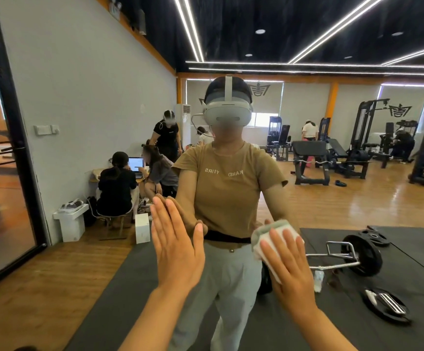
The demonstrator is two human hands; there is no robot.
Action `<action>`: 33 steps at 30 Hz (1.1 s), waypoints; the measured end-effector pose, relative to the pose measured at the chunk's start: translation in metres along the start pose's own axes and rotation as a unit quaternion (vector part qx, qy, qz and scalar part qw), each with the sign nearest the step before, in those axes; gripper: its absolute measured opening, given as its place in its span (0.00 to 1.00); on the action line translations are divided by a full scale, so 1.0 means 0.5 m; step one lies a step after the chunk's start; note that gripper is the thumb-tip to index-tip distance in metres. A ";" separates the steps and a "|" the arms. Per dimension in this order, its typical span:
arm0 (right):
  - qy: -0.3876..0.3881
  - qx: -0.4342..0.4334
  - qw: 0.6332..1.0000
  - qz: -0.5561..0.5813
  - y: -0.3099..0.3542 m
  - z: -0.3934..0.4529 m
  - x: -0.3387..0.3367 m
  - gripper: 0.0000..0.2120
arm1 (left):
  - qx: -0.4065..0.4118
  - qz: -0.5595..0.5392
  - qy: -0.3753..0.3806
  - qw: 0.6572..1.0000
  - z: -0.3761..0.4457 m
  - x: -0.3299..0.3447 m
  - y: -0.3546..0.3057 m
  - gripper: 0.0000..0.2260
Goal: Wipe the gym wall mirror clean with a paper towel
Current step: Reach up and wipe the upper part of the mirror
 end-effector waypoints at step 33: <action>0.004 0.072 0.997 -0.009 0.038 -0.052 0.039 0.34 | 0.103 0.098 0.005 0.990 0.001 -0.004 0.046 0.36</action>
Point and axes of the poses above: each hand's wrist, its own z-axis towards the middle knuckle, its own x-axis out of the palm, y = z × x, the point moved 6 cm from there along z, towards the middle knuckle, and after that the axes turned 5 degrees about -z, right-handed, at the moved point
